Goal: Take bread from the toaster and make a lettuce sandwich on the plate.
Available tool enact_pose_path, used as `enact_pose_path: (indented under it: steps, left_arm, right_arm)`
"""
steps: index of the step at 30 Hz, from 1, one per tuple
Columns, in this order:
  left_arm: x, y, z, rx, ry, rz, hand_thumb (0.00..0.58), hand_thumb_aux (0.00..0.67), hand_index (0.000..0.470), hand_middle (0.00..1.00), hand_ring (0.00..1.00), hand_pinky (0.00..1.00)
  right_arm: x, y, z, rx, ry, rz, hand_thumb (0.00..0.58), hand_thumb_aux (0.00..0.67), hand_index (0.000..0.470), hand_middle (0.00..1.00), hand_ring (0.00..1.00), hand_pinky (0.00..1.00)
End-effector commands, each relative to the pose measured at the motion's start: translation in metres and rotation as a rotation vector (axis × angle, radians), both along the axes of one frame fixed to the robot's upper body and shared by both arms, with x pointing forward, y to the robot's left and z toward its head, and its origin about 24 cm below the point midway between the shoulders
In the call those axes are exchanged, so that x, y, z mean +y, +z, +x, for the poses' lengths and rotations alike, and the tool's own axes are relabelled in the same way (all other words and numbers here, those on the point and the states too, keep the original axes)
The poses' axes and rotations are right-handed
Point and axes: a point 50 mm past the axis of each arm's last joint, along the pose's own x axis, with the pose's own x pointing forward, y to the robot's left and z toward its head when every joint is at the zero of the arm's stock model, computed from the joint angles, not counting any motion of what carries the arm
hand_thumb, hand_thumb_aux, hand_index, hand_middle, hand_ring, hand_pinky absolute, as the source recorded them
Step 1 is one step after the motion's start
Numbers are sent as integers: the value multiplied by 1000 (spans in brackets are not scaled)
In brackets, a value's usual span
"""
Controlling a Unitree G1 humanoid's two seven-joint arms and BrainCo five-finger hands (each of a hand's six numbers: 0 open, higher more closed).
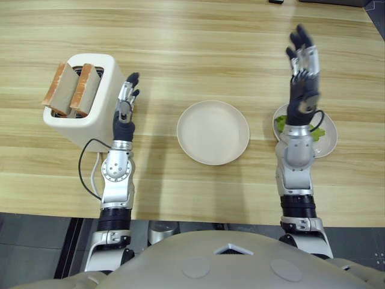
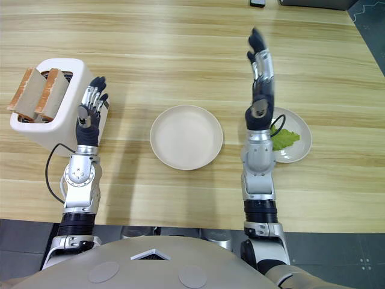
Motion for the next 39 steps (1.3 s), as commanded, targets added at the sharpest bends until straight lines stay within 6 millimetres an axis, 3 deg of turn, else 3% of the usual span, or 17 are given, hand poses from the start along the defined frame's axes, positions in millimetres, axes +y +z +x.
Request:
enact_pose_path:
  steps: [1, 8, 12, 19, 29, 32, 35, 37, 39]
  left_arm:
    - [-2, 2, -2, 19, 31, -22, 0, 0, 0, 0, 0, 0]
    - [-8, 2, 0, 48, -4, -57, 0, 0, 0, 0, 0, 0]
    - [-8, 10, 5, -22, -6, -40, 0, 0, 0, 0, 0, 0]
    - [-23, 10, 0, -48, -170, -78, 0, 0, 0, 0, 0, 0]
    - [-40, 24, -7, -211, -261, 257, 0, 0, 0, 0, 0, 0]
    - [-35, 45, -11, -352, -214, 310, 0, 0, 0, 0, 0, 0]
    - [-18, 93, -27, -593, -86, 512, 0, 0, 0, 0, 0, 0]
    - [5, 116, -30, -618, 12, 588, 0, 0, 0, 0, 0, 0]
    - [37, 130, -23, -529, 104, 625, 0, 0, 0, 0, 0, 0]
  right_arm:
    - [-7, 2, 1, -5, 12, 71, 0, 0, 0, 0, 0, 0]
    - [-11, -4, 7, 30, 16, 109, 0, 0, 0, 0, 0, 0]
    - [-14, -3, 4, 10, 0, 81, 0, 0, 0, 0, 0, 0]
    - [-12, 0, -5, -40, -4, 39, 0, 0, 0, 0, 0, 0]
    - [6, 4, -18, -93, 24, -18, 0, 0, 0, 0, 0, 0]
    - [11, 2, -18, -88, 26, -15, 0, 0, 0, 0, 0, 0]
    - [17, 1, -16, -85, 32, -15, 0, 0, 0, 0, 0, 0]
    - [20, 2, -15, -85, 36, -14, 0, 0, 0, 0, 0, 0]
    - [21, 1, -15, -83, 34, -10, 0, 0, 0, 0, 0, 0]
